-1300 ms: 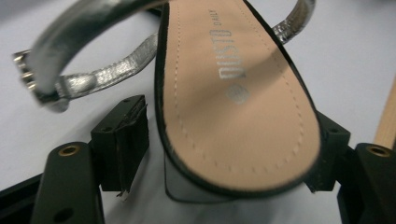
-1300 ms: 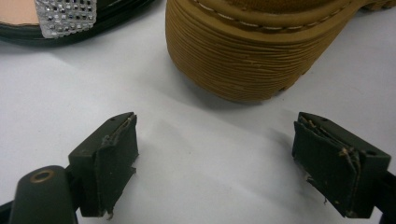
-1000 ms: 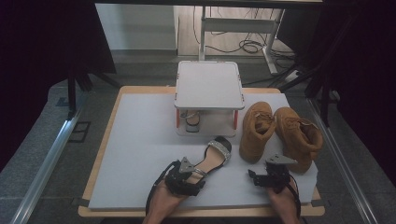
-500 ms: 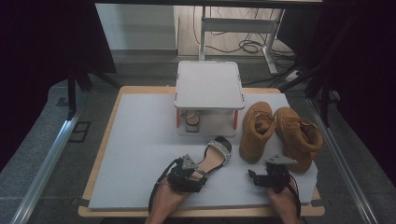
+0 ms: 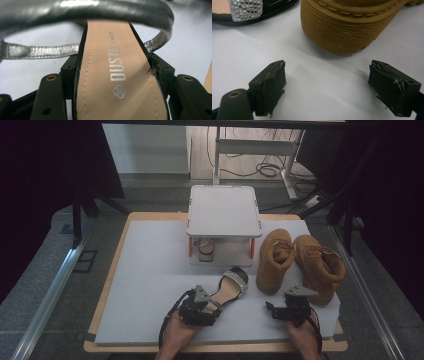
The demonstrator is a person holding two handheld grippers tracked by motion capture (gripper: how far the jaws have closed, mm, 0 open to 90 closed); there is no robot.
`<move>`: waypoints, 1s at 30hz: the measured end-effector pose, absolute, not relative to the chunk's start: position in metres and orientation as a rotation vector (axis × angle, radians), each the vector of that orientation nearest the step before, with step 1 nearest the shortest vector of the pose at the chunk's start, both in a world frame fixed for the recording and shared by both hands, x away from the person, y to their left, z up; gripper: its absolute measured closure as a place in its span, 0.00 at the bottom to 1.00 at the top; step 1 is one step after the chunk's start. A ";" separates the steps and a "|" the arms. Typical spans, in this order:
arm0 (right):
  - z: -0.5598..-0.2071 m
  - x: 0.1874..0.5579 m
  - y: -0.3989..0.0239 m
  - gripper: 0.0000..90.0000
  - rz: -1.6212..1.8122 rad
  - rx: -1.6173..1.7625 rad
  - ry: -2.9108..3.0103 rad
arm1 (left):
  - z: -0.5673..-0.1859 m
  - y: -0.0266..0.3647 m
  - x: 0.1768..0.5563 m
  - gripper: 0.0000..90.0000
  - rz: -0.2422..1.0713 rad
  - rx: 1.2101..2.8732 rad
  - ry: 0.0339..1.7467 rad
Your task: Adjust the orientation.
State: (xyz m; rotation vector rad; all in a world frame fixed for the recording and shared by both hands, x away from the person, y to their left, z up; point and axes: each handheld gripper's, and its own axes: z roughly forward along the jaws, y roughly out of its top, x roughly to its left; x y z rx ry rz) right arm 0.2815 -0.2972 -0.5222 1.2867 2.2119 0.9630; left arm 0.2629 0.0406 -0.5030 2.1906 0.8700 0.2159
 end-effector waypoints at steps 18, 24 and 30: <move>-0.522 0.282 -0.297 0.16 0.963 1.287 2.212 | -0.501 0.046 0.264 0.43 0.199 2.181 0.853; -0.522 0.281 -0.297 0.16 0.963 1.288 2.212 | -0.506 0.044 0.266 0.42 0.187 2.222 0.865; -0.522 0.281 -0.297 0.16 0.963 1.288 2.212 | -0.504 0.037 0.269 0.39 0.210 2.268 0.905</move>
